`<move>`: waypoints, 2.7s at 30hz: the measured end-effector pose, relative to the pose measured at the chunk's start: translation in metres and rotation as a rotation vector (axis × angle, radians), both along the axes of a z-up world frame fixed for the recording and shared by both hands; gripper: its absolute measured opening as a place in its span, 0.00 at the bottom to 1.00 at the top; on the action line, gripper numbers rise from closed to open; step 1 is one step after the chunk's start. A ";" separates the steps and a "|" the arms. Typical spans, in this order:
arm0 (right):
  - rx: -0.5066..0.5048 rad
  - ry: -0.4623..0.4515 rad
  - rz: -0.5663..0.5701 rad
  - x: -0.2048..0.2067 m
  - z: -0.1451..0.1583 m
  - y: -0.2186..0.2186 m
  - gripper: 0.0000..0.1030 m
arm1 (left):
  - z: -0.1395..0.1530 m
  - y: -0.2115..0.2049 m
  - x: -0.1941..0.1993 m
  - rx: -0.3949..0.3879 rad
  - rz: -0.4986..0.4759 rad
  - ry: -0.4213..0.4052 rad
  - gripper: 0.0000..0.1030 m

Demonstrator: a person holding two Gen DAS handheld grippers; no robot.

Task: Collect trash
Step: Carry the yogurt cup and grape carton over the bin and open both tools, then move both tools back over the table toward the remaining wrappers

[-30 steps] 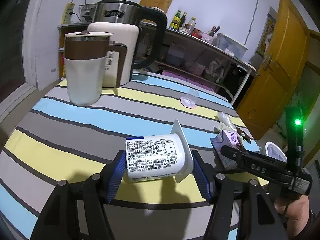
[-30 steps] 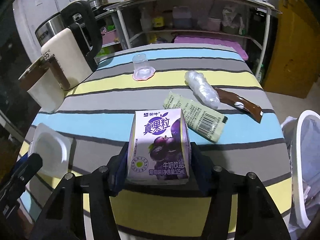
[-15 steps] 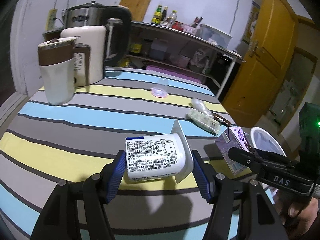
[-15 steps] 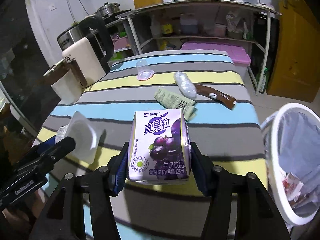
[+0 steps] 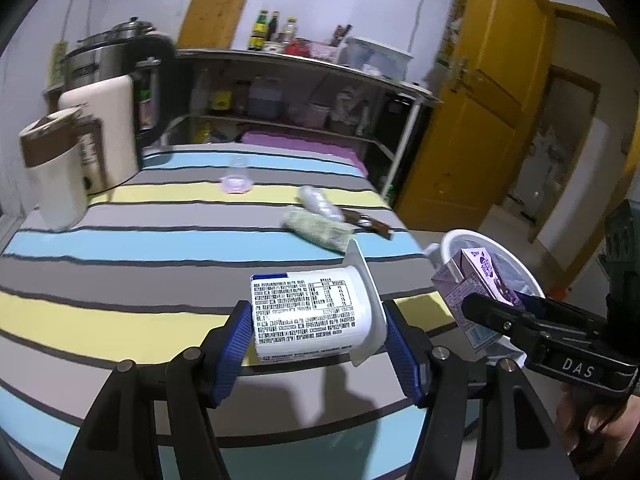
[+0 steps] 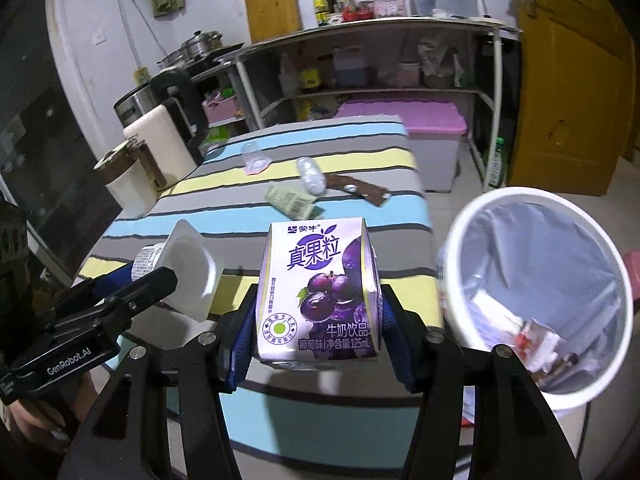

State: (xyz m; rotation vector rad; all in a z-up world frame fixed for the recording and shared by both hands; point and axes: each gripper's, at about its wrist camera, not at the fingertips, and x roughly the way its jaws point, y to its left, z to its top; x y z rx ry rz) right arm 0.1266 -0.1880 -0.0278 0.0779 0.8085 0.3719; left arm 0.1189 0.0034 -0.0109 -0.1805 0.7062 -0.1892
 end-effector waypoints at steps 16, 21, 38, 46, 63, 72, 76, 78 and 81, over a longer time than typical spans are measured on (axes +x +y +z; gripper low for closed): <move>0.027 -0.002 -0.172 -0.012 -0.001 -0.087 0.55 | 0.012 -0.084 0.020 0.029 -0.163 -0.025 0.62; 0.036 0.005 -0.243 -0.013 -0.005 -0.121 0.55 | 0.013 -0.117 0.032 0.028 -0.225 -0.033 0.62; 0.033 0.058 -0.353 -0.007 -0.024 -0.186 0.56 | -0.007 -0.197 0.070 0.034 -0.393 0.001 0.63; 0.017 0.085 -0.366 0.000 -0.032 -0.195 0.56 | -0.018 -0.222 0.082 0.041 -0.462 0.019 0.65; 0.005 0.072 -0.373 -0.001 -0.029 -0.201 0.56 | -0.020 -0.222 0.083 0.006 -0.472 0.037 0.65; 0.024 0.018 -0.332 -0.012 -0.010 -0.186 0.56 | -0.006 -0.191 0.062 -0.008 -0.400 -0.001 0.65; 0.026 -0.001 -0.291 -0.017 -0.003 -0.169 0.56 | 0.001 -0.173 0.051 0.001 -0.360 -0.019 0.65; 0.027 -0.006 -0.275 -0.019 -0.001 -0.162 0.56 | 0.003 -0.165 0.046 0.005 -0.341 -0.025 0.65; 0.027 -0.012 -0.248 -0.021 0.002 -0.149 0.56 | 0.006 -0.151 0.038 0.009 -0.313 -0.037 0.65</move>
